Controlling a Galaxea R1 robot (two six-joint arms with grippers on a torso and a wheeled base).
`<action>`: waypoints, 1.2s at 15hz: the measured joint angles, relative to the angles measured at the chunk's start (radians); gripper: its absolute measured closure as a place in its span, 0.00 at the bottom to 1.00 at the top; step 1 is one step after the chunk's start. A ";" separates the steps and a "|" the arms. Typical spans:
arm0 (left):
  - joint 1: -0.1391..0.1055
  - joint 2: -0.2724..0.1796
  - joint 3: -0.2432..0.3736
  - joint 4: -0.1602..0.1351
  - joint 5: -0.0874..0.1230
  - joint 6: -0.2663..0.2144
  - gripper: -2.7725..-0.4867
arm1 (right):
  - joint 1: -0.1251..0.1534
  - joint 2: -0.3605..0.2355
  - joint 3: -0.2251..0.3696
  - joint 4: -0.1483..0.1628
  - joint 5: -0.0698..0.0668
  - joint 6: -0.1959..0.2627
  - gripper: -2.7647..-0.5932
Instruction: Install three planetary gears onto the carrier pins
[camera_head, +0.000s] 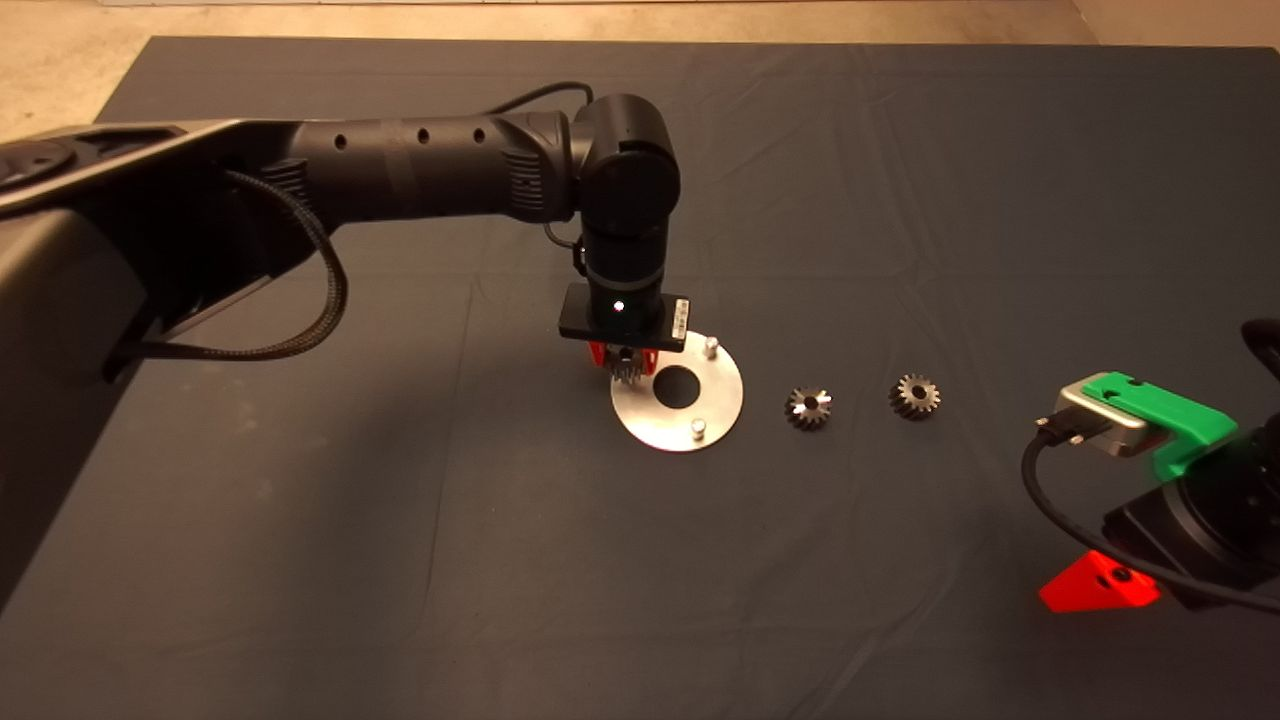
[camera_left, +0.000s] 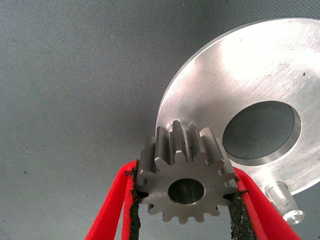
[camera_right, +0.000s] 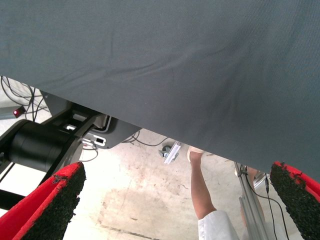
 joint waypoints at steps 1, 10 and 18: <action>0.000 0.000 0.000 0.000 0.000 0.000 0.80 | 0.000 0.000 0.000 0.000 0.000 0.000 0.01; 0.016 -0.022 0.017 0.004 -0.001 -0.001 0.80 | 0.000 0.000 0.000 0.000 0.000 0.000 0.01; 0.016 -0.034 0.038 0.006 0.005 0.000 0.76 | 0.000 0.000 0.000 0.000 0.000 0.000 0.01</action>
